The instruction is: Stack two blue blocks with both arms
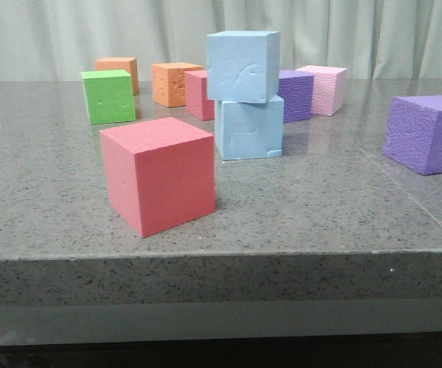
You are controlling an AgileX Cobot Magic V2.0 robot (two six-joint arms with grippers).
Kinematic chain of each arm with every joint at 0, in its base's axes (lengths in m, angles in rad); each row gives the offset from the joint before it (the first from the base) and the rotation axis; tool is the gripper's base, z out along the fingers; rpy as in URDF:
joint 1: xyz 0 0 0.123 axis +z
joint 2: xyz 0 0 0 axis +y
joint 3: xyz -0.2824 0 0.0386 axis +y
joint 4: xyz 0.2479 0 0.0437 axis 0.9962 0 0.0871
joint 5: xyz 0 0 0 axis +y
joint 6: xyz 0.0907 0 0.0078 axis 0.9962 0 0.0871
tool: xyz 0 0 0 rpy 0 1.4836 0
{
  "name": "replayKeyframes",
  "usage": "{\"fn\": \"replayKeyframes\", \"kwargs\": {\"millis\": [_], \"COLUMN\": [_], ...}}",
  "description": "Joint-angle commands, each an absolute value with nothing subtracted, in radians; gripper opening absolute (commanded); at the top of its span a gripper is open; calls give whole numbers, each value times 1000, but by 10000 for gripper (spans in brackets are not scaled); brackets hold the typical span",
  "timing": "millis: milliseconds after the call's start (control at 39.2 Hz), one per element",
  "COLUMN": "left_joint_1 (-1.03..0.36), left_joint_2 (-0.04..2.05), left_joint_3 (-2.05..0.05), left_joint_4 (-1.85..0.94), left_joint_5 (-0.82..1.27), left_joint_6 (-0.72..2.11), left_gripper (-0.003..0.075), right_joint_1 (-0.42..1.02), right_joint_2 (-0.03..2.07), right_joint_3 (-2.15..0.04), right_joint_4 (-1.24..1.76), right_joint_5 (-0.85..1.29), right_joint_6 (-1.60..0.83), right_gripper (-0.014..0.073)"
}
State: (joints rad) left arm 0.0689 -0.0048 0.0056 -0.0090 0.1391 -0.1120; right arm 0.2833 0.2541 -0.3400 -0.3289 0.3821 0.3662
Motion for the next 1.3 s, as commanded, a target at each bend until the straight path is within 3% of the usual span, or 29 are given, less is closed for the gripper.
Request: {"fn": "replayKeyframes", "kwargs": {"millis": [0,638,741,945,1277], "left_joint_1": [71,71,71,71,71], "left_joint_2": [-24,-24,-24,-22,-22], "left_joint_3": [8,8,8,8,8], "left_joint_4": [-16,-16,-16,-16,-16], "left_joint_5": [49,49,49,49,49], "left_joint_6": [-113,-113,-113,-113,-113], "left_gripper": [-20,-20,-20,-20,-20], "right_joint_1": [278,278,276,253,69], "right_joint_2": [260,257,234,164,6], "right_joint_3": [-365,-352,-310,-168,-3], "right_joint_4": [-354,-358,-314,-56,59], "right_joint_5": [305,292,240,82,6], "right_joint_6": [358,356,270,-120,-132], "right_gripper": [-67,-67,-67,-67,-67]}}
